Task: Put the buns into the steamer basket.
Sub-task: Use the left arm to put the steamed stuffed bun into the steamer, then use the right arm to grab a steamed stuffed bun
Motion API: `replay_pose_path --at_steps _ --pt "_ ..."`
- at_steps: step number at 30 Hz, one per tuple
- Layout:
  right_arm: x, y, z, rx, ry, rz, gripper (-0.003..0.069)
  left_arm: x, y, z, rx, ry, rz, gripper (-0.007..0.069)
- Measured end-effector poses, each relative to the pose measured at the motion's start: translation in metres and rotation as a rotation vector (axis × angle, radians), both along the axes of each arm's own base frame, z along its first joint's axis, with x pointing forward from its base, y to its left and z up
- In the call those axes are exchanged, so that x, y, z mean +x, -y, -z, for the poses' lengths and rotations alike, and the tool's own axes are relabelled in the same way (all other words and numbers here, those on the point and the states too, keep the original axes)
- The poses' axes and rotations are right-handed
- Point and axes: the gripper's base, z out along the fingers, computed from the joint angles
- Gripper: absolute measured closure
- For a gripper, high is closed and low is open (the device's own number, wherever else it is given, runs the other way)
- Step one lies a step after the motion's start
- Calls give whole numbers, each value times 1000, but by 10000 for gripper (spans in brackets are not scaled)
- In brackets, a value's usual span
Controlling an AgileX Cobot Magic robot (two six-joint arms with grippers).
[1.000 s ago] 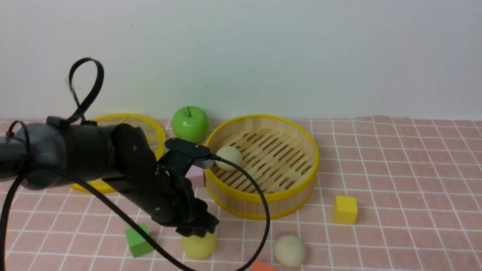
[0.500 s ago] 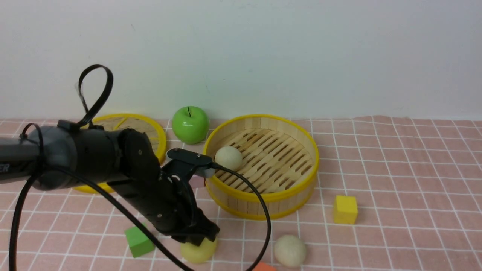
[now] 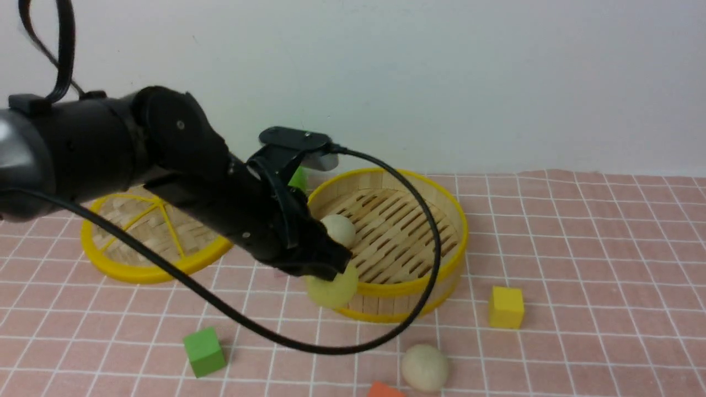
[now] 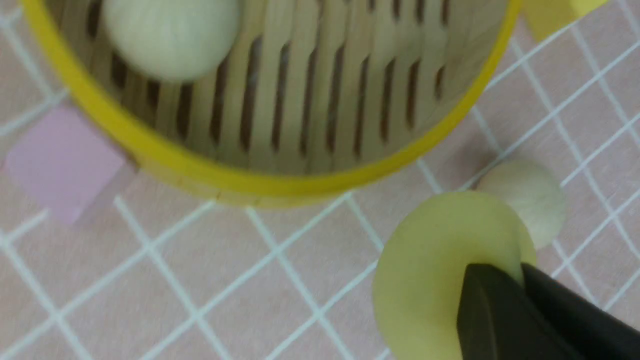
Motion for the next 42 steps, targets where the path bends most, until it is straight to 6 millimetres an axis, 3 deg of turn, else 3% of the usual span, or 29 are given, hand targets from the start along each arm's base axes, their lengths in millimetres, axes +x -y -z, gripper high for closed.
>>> replay_pose_path --at_steps 7,12,17,22,25,27,30,31,33,35,36,37,39,42 --pt "0 0 0 0 0 0 419 35 35 4 -24 76 38 636" --pt "0 0 0 0 0 0 419 66 51 27 -17 72 35 636" --pt "0 0 0 0 0 0 419 85 58 55 38 79 45 635" --pt "0 0 0 0 0 0 419 90 56 69 106 99 69 603" --pt "0 0 0 0 0 0 419 91 56 68 110 111 70 501" --pt "0 0 0 0 0 0 419 91 56 65 108 118 70 378" --pt "0 0 0 0 0 0 419 90 55 58 101 128 68 267" --pt "0 0 0 0 0 0 419 87 54 44 90 146 67 181" --pt "0 0 0 0 0 0 419 83 52 26 70 168 57 133" --pt "0 0 0 0 0 0 419 72 46 -9 22 201 22 140" --pt "0 0 0 0 0 0 419 71 46 -12 18 203 19 145" --pt "0 0 0 0 0 0 419 58 39 -43 -19 221 -13 207" --pt "0 0 0 0 0 0 419 36 27 -85 -62 245 -47 355" --pt "0 0 0 0 0 0 419 10 12 -118 -76 280 -58 517"
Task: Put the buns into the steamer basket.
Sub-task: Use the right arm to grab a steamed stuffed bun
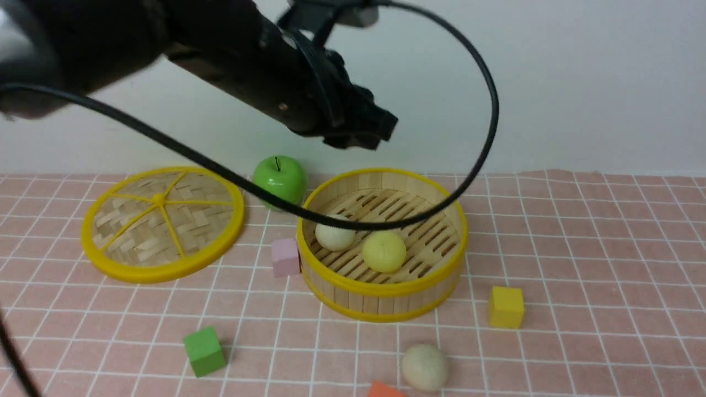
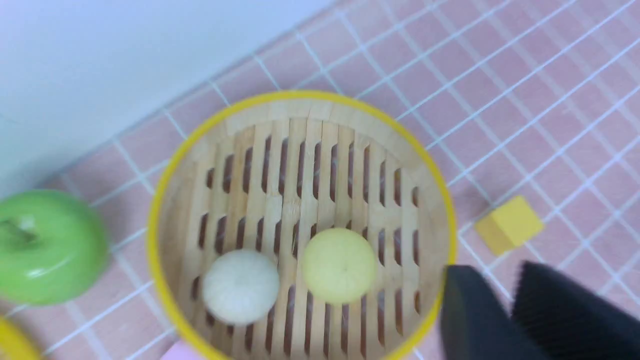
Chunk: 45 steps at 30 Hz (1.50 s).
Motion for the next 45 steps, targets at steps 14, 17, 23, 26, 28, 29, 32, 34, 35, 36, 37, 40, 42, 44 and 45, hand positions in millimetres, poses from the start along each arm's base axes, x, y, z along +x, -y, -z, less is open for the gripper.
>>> replay_pose_path --at_steps 14,17,23,26,28,29,32,34,35,36,37,40,42,44,45 --pt "0 0 0 0 0 0 419 -206 -122 -6 -237 356 -138 638" --pt "0 0 0 0 0 0 419 -235 -140 33 -299 431 -169 638" --pt "0 0 0 0 0 0 419 -262 -156 104 -389 471 -212 638" --pt "0 0 0 0 0 0 419 -270 -162 118 -441 528 -230 638" --pt "0 0 0 0 0 0 419 -272 -165 124 -474 577 -244 638" --pt "0 0 0 0 0 0 419 -273 -166 127 -486 594 -251 638" --pt "0 0 0 0 0 0 419 -271 -167 136 -486 595 -261 638" --pt "0 0 0 0 0 0 419 -270 -166 143 -475 578 -263 638" --pt "0 0 0 0 0 0 419 -270 -166 143 -474 577 -263 638" --pt "0 0 0 0 0 0 419 -269 -166 148 -467 565 -264 638" --pt "0 0 0 0 0 0 419 -269 -165 150 -462 559 -263 638" --pt "0 0 -1 12 12 2 419 -269 -165 153 -446 533 -256 638" --pt "1 -2 -2 136 32 15 419 -270 -164 155 -439 520 -252 638" --pt "2 -4 -5 332 55 38 419 -270 -164 155 -433 512 -249 638" --pt "2 -5 -8 437 77 50 419 -270 -164 156 -432 509 -248 638"
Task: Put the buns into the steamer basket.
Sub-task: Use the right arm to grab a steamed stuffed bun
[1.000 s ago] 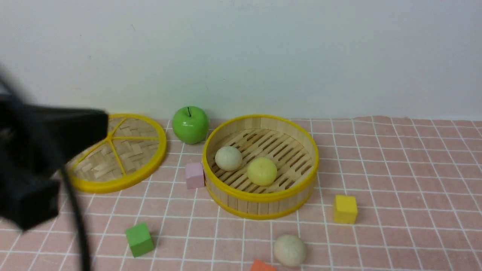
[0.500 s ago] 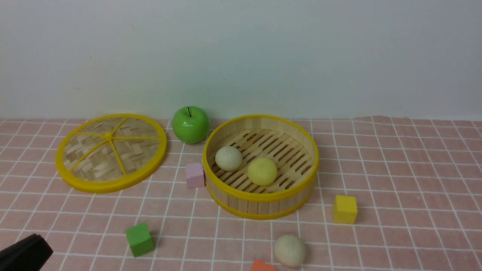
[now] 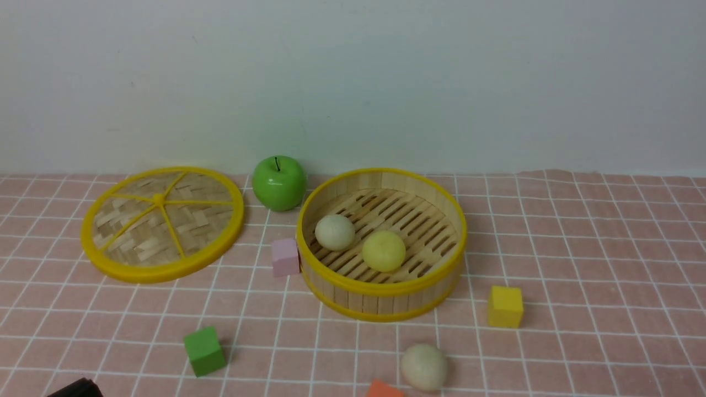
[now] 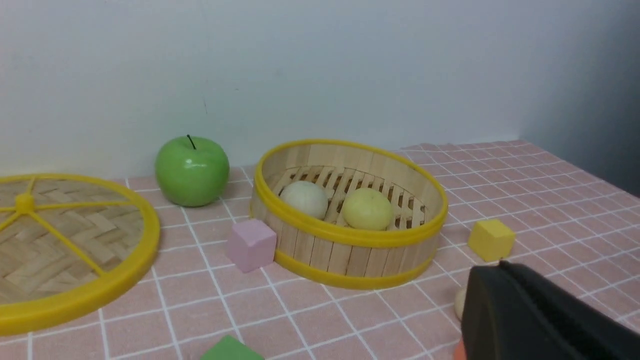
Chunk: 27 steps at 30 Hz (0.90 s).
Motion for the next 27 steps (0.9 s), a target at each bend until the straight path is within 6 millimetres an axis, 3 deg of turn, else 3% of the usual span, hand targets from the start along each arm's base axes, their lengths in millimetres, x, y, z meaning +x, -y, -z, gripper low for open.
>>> replay_pose_path --at_steps 2,8,12,15,16,20,21,23,24,27 --pt "1 -1 -6 200 46 25 419 0 0 0 0 0 0 638" --pt "1 -2 -11 450 65 39 421 0 0 0 0 0 0 638" --pt "-3 -12 -27 369 -24 -81 447 0 0 0 0 -1 0 638" --pt "1 -24 -62 147 -190 -251 496 0 0 0 1 -2 1 638" --pt "10 -27 -78 55 -281 -311 518 0 0 0 1 -2 1 638" --pt "44 -30 -99 -134 -568 -442 582 0 0 1 3 -5 2 638" --pt "62 -30 -97 -165 -679 -467 601 0 0 1 3 -5 2 638" --pt "78 -30 -96 -180 -758 -484 613 0 0 1 3 -5 2 638" --pt "98 -32 -92 -195 -840 -509 627 0 0 1 3 -5 2 638" --pt "129 -50 -84 -237 -920 -593 631 0 0 1 3 -5 2 638"
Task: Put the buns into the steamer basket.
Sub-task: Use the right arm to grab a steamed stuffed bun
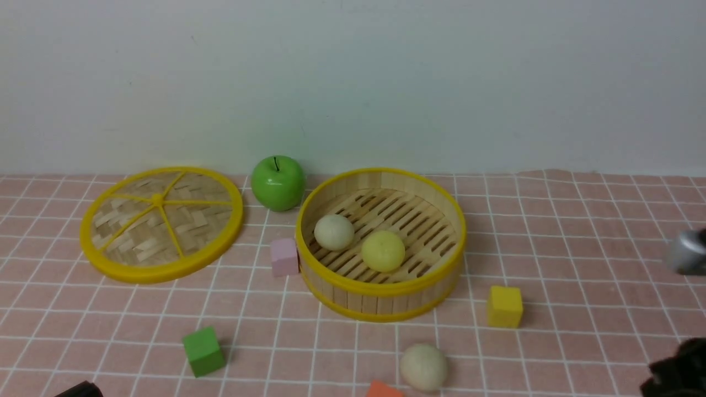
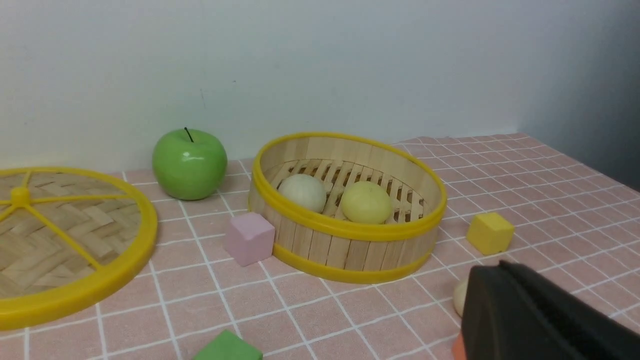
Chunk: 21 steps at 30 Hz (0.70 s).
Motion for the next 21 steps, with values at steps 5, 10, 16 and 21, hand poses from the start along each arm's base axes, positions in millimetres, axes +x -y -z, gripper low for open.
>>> replay_pose_path --at_steps 5,10,16,21 --pt "32 -52 8 -43 -6 -166 627 0 0 0 1 -1 0 638" --pt "45 -107 19 -113 24 -288 571 0 0 0 1 -1 0 636" --pt "64 -146 33 -159 97 -313 408 0 0 0 1 -1 0 635" --pt "78 -156 50 -159 102 -293 323 0 0 0 1 -1 0 635"
